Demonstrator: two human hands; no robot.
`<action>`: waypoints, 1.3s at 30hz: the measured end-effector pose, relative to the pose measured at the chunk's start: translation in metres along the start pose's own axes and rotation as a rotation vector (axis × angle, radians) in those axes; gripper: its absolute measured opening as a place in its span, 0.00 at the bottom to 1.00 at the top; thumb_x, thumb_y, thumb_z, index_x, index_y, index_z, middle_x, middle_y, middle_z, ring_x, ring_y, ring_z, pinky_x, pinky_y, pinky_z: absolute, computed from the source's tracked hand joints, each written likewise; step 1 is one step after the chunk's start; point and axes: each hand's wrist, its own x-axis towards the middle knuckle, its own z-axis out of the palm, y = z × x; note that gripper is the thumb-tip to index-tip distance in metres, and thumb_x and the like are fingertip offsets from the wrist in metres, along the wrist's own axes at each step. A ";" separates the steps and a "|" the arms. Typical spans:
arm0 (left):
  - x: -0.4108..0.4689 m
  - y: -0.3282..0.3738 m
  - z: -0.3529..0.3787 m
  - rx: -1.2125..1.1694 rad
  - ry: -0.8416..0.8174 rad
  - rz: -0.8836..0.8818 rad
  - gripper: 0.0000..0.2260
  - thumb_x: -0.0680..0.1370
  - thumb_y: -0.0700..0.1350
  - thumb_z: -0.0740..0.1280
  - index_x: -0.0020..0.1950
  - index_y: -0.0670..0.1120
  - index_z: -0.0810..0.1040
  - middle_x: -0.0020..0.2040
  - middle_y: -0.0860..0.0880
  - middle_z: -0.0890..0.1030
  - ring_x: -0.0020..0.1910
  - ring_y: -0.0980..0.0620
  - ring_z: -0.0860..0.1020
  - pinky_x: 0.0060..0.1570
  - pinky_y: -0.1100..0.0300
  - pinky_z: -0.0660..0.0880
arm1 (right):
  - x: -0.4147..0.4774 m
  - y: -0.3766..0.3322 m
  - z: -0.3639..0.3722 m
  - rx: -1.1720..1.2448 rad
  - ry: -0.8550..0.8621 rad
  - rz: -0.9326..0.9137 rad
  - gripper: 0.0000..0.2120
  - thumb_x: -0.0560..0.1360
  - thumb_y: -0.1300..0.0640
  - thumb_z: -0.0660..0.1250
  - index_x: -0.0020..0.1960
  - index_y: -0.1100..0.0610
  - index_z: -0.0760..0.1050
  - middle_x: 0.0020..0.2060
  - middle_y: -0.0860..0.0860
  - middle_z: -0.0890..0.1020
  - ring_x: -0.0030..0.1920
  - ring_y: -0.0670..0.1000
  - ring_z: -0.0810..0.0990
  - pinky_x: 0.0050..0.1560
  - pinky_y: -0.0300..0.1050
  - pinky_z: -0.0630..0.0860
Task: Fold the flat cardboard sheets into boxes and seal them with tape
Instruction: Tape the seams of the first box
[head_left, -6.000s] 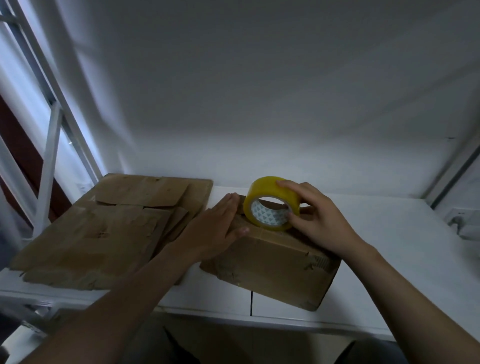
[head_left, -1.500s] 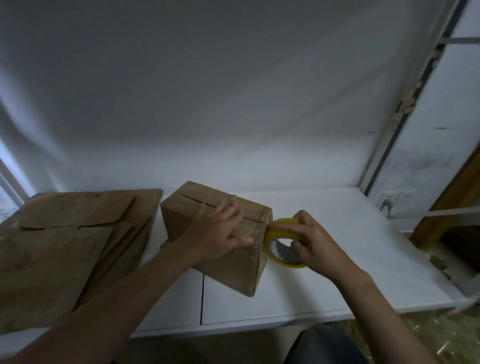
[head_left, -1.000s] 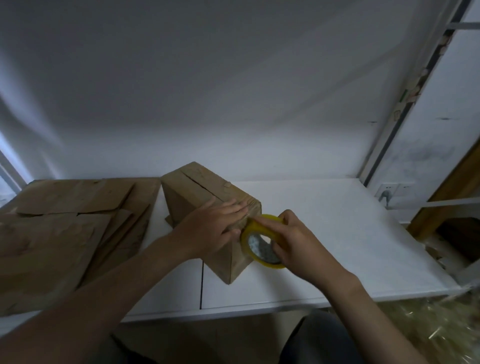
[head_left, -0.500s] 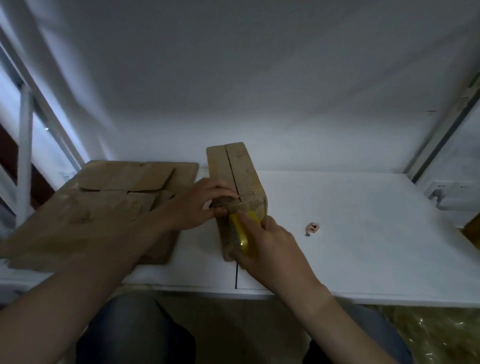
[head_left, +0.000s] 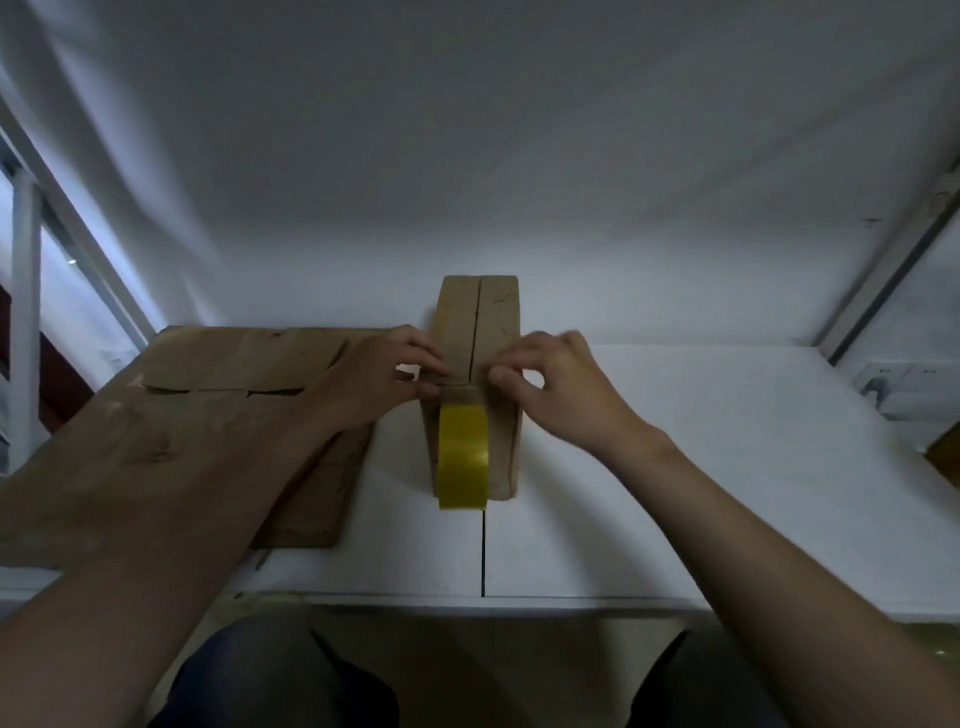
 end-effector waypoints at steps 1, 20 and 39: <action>-0.003 0.001 0.000 0.028 0.015 -0.020 0.14 0.74 0.44 0.77 0.54 0.61 0.82 0.58 0.56 0.78 0.58 0.56 0.77 0.56 0.50 0.80 | 0.010 0.003 0.000 0.009 -0.024 -0.029 0.12 0.83 0.48 0.63 0.58 0.50 0.84 0.56 0.49 0.84 0.58 0.47 0.70 0.63 0.41 0.62; -0.066 0.096 0.085 -0.829 0.164 -0.530 0.08 0.84 0.42 0.63 0.61 0.51 0.67 0.38 0.60 0.76 0.29 0.70 0.79 0.25 0.74 0.70 | 0.039 0.022 0.035 -0.054 -0.304 0.093 0.24 0.81 0.36 0.60 0.76 0.35 0.64 0.79 0.37 0.59 0.81 0.48 0.48 0.74 0.64 0.61; -0.062 0.056 0.103 -0.924 0.045 -0.834 0.10 0.82 0.49 0.66 0.63 0.53 0.72 0.56 0.44 0.83 0.52 0.42 0.84 0.57 0.42 0.80 | 0.028 0.039 0.059 -0.403 -0.125 -0.087 0.44 0.69 0.35 0.73 0.79 0.36 0.55 0.80 0.42 0.61 0.81 0.56 0.55 0.72 0.67 0.64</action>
